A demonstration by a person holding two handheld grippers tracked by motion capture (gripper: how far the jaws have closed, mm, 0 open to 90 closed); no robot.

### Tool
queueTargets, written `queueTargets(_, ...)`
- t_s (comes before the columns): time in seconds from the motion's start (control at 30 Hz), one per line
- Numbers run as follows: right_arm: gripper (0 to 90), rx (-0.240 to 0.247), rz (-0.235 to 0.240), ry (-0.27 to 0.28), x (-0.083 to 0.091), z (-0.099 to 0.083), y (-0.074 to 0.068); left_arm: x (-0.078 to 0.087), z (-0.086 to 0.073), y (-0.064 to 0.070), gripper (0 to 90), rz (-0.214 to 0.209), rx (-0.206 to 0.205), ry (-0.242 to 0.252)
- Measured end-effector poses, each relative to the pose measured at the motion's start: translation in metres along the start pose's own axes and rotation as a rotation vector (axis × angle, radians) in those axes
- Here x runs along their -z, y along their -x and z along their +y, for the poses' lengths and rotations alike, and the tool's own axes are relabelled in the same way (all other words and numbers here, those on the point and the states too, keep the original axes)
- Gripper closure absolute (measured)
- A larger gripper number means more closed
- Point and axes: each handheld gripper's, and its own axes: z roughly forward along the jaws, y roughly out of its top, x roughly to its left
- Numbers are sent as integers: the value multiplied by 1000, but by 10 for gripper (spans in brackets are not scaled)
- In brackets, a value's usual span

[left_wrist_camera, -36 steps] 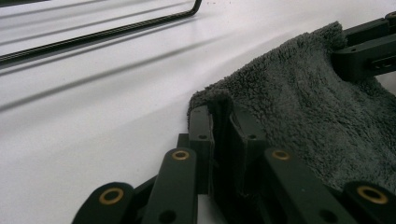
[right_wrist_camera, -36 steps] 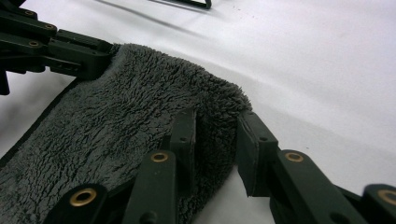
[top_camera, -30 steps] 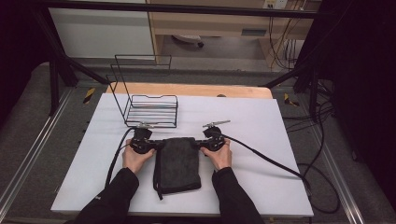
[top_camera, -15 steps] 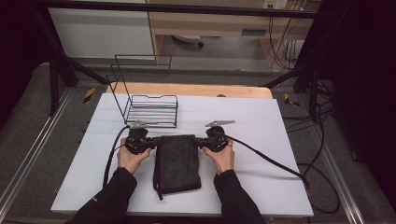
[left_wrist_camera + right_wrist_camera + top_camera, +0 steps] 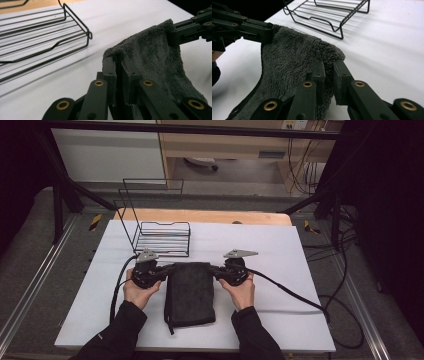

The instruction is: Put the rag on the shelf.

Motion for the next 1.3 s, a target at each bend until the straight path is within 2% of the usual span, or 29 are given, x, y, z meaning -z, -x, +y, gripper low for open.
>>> queueTargets(0.1,819,14,-5,38,9,2,-4,5,3,4,825,4,-10,25)
queueTargets(0.33,820,45,-12,78,21,8,-13,16,9,10,825,18,-31,76)
queueTargets(0.7,822,97,-22,166,41,23,-29,38,21,19,825,5,-43,162)
queueTargets(1.3,827,186,-59,282,57,46,-49,66,33,25,827,25,-60,288)
